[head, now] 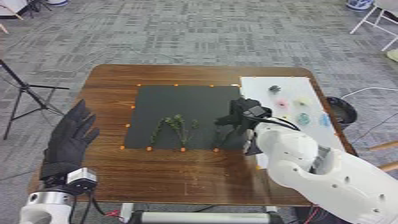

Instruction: Arrange flowers

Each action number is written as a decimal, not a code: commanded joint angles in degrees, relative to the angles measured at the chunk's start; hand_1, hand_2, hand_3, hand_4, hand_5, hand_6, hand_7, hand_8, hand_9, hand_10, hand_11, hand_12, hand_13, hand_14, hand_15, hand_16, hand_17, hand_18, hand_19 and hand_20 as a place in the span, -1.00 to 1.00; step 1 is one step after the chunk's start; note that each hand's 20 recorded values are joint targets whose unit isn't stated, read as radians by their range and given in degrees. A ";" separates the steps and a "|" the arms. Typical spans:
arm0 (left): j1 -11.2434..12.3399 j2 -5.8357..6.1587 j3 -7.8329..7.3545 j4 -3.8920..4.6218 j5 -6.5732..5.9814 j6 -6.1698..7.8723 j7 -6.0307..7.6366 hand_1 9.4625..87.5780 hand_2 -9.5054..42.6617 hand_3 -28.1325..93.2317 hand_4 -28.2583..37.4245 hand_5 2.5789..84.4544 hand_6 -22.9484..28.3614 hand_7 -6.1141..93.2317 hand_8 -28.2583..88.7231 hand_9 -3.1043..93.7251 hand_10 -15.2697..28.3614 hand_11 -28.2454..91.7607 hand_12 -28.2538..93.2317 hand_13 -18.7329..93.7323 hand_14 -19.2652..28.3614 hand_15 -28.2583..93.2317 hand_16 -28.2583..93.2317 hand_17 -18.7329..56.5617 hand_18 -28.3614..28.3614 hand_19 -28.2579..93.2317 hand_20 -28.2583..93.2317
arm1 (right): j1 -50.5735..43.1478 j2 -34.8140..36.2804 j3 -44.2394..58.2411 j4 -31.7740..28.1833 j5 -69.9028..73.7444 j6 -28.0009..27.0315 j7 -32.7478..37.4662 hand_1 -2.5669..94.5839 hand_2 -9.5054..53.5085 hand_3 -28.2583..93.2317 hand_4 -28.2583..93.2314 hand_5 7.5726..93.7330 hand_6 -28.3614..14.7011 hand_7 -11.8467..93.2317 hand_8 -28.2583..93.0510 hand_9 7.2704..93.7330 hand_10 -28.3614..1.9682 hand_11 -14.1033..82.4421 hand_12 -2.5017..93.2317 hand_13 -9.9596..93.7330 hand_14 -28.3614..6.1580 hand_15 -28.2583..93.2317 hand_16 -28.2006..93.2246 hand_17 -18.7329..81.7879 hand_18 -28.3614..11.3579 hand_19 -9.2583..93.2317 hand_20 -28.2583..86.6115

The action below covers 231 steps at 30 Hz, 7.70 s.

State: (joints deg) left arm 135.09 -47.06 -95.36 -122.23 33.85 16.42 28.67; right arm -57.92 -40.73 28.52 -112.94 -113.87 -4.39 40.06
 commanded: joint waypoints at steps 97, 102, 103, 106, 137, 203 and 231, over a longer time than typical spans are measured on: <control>-2.53 1.57 0.50 0.45 -0.29 0.75 -0.02 -0.60 -0.91 0.58 -0.99 -0.49 -0.07 -0.56 -0.64 -0.60 0.09 -0.32 -0.16 -0.46 0.27 -0.31 -0.35 -0.87 0.63 -0.03 -0.32 | 18.47 -19.90 -22.11 13.31 -8.97 -5.97 -22.50 -0.31 -0.71 1.00 -0.80 -0.08 0.47 -0.43 -0.72 0.05 -0.03 0.52 0.74 0.27 -0.23 1.00 0.28 -0.22 -0.64 0.58 0.35; -13.64 6.64 6.50 3.41 0.58 -3.06 -1.90 -0.60 -0.92 0.58 -0.99 -0.48 -0.07 -0.56 -0.64 -0.60 0.10 -0.31 -0.17 -0.45 0.27 -0.30 -0.35 -0.87 0.64 -0.03 -0.32 | 17.79 -18.59 -21.47 14.40 -8.39 -4.88 -19.88 -0.31 -0.70 1.00 -0.79 -0.08 0.46 -0.44 -0.72 0.05 -0.03 0.54 0.72 0.27 -0.24 1.00 0.28 -0.23 -0.64 0.58 0.36; -15.39 7.28 7.34 3.67 0.86 -3.96 -2.12 -0.60 -0.92 0.58 -0.99 -0.48 -0.07 -0.56 -0.64 -0.60 0.10 -0.31 -0.17 -0.45 0.28 -0.30 -0.35 -0.87 0.64 -0.03 -0.32 | 17.40 -18.63 -21.06 14.55 -8.54 -5.26 -19.58 -0.32 -0.70 1.00 -0.79 -0.08 0.46 -0.44 -0.72 0.05 -0.04 0.54 0.72 0.27 -0.23 1.00 0.28 -0.22 -0.65 0.58 0.36; -21.21 8.49 10.87 4.34 0.58 -4.90 -1.84 -0.60 -0.92 0.58 -0.99 -0.48 -0.06 -0.56 -0.64 -0.60 0.10 -0.32 -0.17 -0.46 0.28 -0.30 -0.35 -0.87 0.64 -0.03 -0.32 | 16.42 -18.69 -19.68 14.59 -11.00 -6.15 -18.70 -0.32 -0.70 1.00 -0.79 -0.08 0.45 -0.44 -0.72 0.05 -0.04 0.55 0.71 0.28 -0.23 1.00 0.28 -0.22 -0.65 0.58 0.36; -40.80 9.04 24.63 7.94 1.11 -8.52 -0.20 -0.60 -0.90 0.57 -0.96 -0.48 -0.06 -0.58 -0.63 -0.60 0.10 -0.32 -0.16 -0.46 0.28 -0.31 -0.35 -0.87 0.64 -0.03 -0.32 | 16.39 -23.85 -20.77 20.81 -9.09 -4.65 -17.75 -0.32 -0.72 1.00 -0.81 -0.07 0.45 -0.45 -0.72 0.04 -0.05 0.57 0.67 0.28 -0.24 1.00 0.28 -0.24 -0.65 0.57 0.36; -42.14 7.73 25.45 8.67 0.95 -9.10 0.42 -0.60 -0.90 0.57 -0.96 -0.47 -0.06 -0.58 -0.63 -0.59 0.10 -0.33 -0.17 -0.46 0.28 -0.32 -0.35 -0.87 0.64 -0.03 -0.33 | 15.05 -23.16 -20.95 19.58 -11.08 -7.47 -17.74 -0.35 -0.68 1.00 -0.79 0.00 0.45 -0.44 -0.73 0.06 -0.07 0.57 0.66 0.30 -0.23 1.00 0.27 -0.23 -0.66 0.57 0.36; -43.91 7.16 27.01 9.29 0.93 -9.05 0.73 -0.61 -0.90 0.57 -0.96 -0.47 -0.06 -0.58 -0.63 -0.59 0.10 -0.33 -0.16 -0.46 0.28 -0.32 -0.35 -0.87 0.64 -0.02 -0.33 | 18.53 -25.88 -22.77 25.58 -10.04 -5.22 -15.27 -0.35 -0.68 1.00 -0.80 -0.01 0.44 -0.46 -0.72 0.06 -0.07 0.58 0.65 0.30 -0.22 1.00 0.27 -0.23 -0.65 0.57 0.36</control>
State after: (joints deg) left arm 92.01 -39.17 -68.65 -113.10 34.68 7.84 28.90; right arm -39.84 -66.04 6.94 -90.94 -123.64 -9.30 23.55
